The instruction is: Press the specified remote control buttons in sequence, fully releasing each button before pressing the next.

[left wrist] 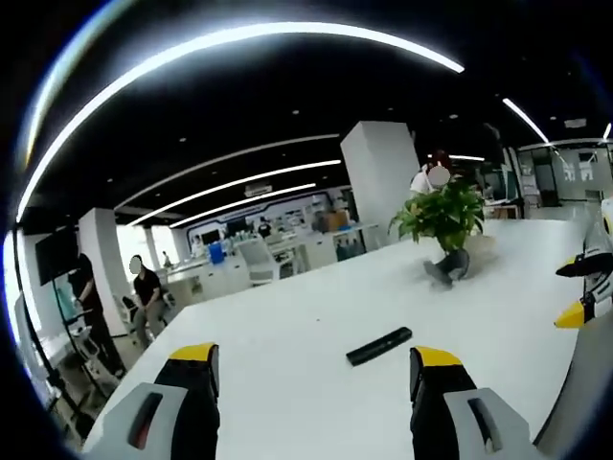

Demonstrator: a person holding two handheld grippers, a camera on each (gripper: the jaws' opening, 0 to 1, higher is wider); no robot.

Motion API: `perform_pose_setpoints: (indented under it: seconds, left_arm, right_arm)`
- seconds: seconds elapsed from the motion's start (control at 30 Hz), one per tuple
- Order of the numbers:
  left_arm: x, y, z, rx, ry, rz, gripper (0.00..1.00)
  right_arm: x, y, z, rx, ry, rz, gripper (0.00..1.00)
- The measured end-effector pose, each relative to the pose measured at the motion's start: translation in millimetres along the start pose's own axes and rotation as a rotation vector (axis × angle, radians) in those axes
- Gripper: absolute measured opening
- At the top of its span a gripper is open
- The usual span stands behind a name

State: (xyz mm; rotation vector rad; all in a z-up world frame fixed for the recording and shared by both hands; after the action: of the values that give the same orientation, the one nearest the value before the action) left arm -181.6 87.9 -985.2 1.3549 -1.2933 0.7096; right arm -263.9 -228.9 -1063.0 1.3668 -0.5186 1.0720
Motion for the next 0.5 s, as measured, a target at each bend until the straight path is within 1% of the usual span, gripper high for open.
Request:
perform_pose_setpoints:
  seconds: [0.07,0.1,0.13,0.2,0.37,0.5]
  left_arm:
    - [5.9,-10,1.9,-0.032,0.033,0.000,0.84]
    - [9.7,-15,2.3,-0.041,0.053,0.008,0.84]
    - [10.9,-19,1.8,-0.040,0.053,0.009,0.84]
    - [13.0,-30,3.2,-0.047,0.045,0.002,0.84]
    - [23.2,-52,6.5,-0.075,0.007,0.008,0.84]
    - [26.4,-69,8.1,-0.103,-0.020,-0.007,0.84]
  right_arm:
    - [-1.2,0,0,-0.004,0.004,-0.008,0.66]
    - [-1.2,0,0,-0.003,0.003,-0.008,0.66]
    - [-1.1,0,0,-0.001,0.001,-0.008,0.65]
    - [-1.4,-1,0,-0.001,0.000,-0.009,0.65]
    - [-3.3,-1,1,-0.004,-0.003,-0.021,0.63]
    - [-5.3,-2,1,-0.005,-0.005,-0.034,0.59]
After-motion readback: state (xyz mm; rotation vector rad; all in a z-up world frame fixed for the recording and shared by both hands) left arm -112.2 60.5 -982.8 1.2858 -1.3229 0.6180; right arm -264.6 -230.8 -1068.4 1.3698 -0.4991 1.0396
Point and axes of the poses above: the point that each gripper's makers call its tool centre point, and the gripper's own axes: y roughly backward along the fingers, z roughly to its right, x roughly out of its top, the point moved 2 cm from there along y, roughly backward along the fingers, and after that the axes turned 7 degrees about -z, right-handed, at the moved point
